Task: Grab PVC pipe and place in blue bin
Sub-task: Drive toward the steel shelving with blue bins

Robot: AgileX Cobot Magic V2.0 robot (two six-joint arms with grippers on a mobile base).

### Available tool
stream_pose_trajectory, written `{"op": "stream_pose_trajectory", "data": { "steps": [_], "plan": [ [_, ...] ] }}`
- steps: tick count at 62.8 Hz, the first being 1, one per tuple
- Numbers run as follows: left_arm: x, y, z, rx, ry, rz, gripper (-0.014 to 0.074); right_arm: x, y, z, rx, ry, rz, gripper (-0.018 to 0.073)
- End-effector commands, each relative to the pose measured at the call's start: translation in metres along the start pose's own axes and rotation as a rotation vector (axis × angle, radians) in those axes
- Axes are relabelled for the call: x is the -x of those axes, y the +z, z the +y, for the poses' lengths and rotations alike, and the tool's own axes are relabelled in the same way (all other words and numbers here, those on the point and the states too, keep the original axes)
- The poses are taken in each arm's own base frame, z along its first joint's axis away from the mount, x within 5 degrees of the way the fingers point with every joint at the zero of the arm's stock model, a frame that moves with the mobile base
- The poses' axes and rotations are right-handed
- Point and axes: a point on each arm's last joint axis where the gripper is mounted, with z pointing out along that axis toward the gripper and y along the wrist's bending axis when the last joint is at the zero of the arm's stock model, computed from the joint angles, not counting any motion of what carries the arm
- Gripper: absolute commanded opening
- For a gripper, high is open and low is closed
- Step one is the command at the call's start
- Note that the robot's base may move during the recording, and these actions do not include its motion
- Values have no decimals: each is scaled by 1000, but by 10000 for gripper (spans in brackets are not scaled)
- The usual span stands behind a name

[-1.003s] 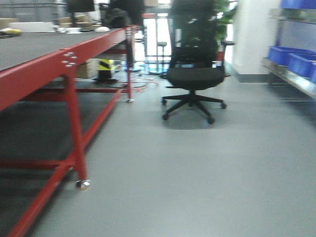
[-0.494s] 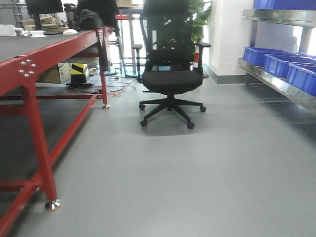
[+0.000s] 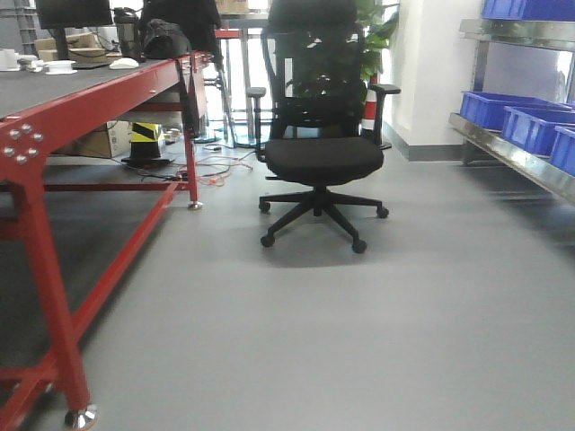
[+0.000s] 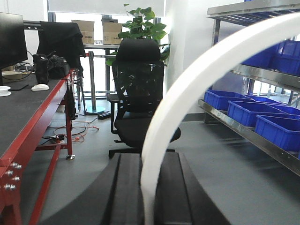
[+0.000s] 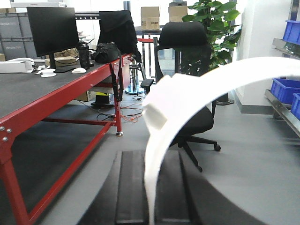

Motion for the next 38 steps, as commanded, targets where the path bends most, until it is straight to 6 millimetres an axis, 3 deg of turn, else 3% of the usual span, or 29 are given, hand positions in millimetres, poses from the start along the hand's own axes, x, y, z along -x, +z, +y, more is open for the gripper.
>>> {"op": "stream_pose_trajectory", "data": {
  "steps": [1, 38],
  "plan": [
    [5, -2, -1, -8, -11, -42, -111, 3, -1, 0, 4, -17, -30, -163],
    [5, -2, -1, -8, -11, -42, -111, 3, -1, 0, 4, -17, -30, -163]
  ]
}}
